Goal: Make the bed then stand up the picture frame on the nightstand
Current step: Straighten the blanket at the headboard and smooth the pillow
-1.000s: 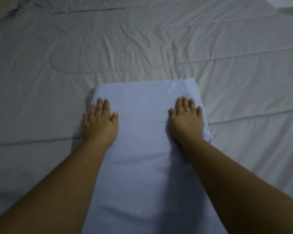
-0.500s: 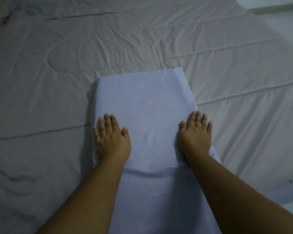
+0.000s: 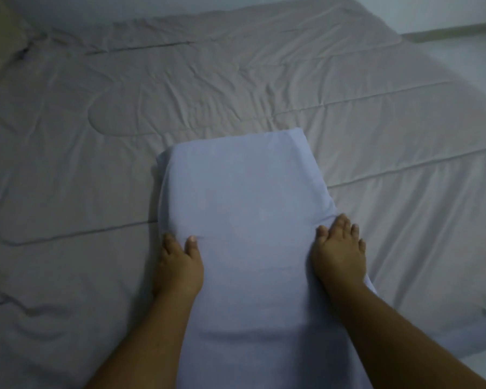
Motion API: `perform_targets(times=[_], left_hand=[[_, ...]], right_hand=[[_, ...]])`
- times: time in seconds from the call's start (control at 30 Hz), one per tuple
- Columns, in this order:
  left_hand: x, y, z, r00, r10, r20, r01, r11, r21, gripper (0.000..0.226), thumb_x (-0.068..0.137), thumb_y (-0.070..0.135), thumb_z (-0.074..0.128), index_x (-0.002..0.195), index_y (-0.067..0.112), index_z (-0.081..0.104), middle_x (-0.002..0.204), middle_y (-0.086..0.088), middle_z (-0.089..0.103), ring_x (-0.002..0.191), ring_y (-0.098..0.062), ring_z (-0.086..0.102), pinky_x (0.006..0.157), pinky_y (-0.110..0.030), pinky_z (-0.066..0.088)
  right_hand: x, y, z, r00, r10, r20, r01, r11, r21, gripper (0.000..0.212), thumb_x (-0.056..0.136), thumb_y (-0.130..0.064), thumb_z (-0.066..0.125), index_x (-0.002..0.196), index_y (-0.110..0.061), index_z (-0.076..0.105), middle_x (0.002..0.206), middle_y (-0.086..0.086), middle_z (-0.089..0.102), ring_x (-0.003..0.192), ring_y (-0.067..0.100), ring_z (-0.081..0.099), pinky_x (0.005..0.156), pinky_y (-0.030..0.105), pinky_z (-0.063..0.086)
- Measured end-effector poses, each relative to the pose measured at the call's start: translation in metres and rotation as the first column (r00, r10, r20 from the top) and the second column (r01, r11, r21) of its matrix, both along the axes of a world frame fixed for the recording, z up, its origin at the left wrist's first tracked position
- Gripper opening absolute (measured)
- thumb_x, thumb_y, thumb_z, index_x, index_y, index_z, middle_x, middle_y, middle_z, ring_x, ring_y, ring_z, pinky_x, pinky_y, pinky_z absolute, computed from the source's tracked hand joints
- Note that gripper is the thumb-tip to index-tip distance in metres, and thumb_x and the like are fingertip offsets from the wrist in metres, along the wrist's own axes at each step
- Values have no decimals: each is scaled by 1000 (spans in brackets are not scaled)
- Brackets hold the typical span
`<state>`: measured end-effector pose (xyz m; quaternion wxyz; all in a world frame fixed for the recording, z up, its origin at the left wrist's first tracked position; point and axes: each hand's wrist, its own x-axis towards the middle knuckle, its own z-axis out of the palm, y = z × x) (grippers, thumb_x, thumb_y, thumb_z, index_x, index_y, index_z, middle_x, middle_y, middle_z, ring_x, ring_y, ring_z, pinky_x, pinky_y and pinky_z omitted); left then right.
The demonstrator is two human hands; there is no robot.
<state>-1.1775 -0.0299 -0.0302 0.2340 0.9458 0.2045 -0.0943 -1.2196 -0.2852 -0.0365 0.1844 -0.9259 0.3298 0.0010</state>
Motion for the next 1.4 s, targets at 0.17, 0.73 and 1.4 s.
perform_targets(times=[0.17, 0.73, 1.4], left_hand=[[23, -3, -4, 996, 91, -15, -91, 996, 18, 60, 96, 51, 26, 115, -3, 47, 124, -31, 54, 109, -43, 56, 88, -45, 45], [75, -29, 19, 956, 2, 294, -64, 978, 201, 56, 89, 40, 53, 133, 7, 43, 137, -23, 46, 123, -41, 44, 100, -47, 36], [60, -56, -5, 953, -287, 94, 232, 896, 378, 67, 95, 49, 13, 150, 13, -2, 160, -4, -5, 147, -22, -6, 118, -39, -6]], right_hand=[[32, -8, 10, 997, -66, 32, 62, 992, 112, 36, 97, -22, 26, 120, -3, 46, 119, 23, 53, 108, 40, 49, 88, 47, 43], [121, 15, 18, 952, 114, 284, -86, 990, -108, 49, 92, -25, 52, 132, 3, 45, 134, 30, 47, 124, 44, 43, 106, 49, 30], [97, 40, -6, 936, 347, 64, -341, 936, -87, 64, 99, -42, 24, 148, -5, 4, 159, 12, 4, 147, 24, 2, 118, 38, -6]])
